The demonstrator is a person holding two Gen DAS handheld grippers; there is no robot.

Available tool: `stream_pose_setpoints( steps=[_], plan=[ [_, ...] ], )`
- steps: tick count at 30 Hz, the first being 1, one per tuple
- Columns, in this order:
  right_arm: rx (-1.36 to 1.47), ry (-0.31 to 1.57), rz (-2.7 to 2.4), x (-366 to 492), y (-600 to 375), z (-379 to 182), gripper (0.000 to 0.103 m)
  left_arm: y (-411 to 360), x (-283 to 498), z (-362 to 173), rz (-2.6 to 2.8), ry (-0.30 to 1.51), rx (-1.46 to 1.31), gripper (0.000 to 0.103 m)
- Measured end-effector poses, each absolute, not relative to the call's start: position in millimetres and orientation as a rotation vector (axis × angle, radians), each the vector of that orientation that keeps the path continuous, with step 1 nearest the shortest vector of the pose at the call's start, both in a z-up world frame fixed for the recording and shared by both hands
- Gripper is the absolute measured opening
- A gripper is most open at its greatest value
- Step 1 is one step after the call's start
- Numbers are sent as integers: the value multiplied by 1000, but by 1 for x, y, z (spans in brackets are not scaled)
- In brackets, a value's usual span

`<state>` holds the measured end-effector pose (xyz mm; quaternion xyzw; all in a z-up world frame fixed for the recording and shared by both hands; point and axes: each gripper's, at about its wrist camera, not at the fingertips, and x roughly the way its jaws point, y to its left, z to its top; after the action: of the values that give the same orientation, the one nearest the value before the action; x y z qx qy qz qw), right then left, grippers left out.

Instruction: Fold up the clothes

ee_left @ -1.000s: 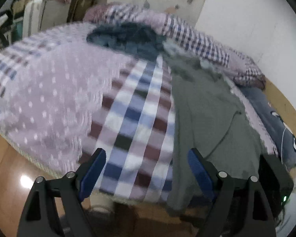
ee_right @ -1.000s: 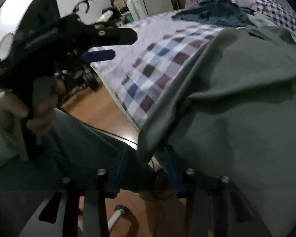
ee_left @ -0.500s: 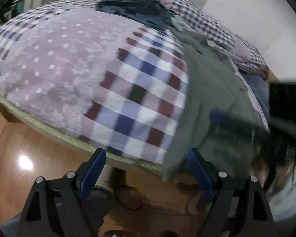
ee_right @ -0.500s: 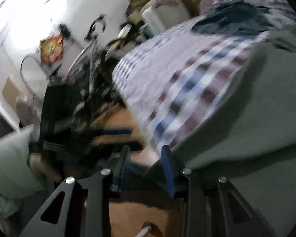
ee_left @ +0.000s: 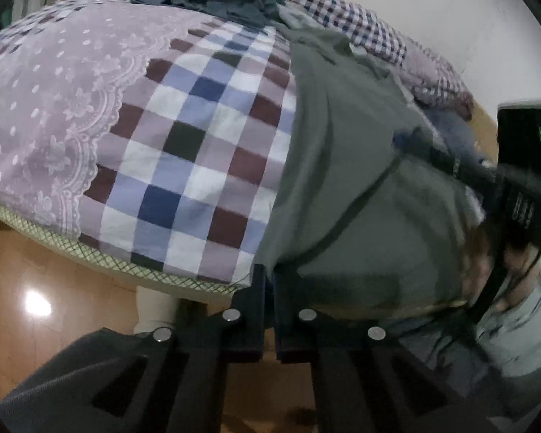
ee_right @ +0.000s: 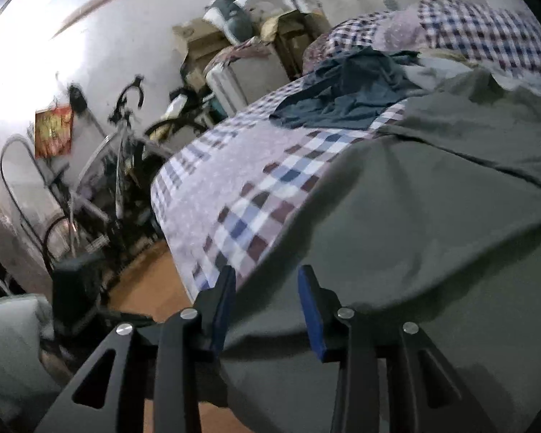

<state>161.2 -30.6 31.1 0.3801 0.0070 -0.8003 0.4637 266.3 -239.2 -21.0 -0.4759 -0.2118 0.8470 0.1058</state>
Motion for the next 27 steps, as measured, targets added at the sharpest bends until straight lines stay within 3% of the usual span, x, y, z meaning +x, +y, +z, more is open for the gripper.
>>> stream_pose_setpoints(
  steps=[6, 12, 27],
  plan=[
    [818, 363, -1858, 228, -47, 23, 39, -264, 272, 19, 2440, -896, -1086, 1],
    [649, 658, -1896, 281, -61, 9, 39, -270, 269, 33, 2388, -979, -996, 1],
    [579, 755, -1986, 287, -60, 12, 38, -261, 259, 28, 2377, -995, -1030, 1]
  ],
)
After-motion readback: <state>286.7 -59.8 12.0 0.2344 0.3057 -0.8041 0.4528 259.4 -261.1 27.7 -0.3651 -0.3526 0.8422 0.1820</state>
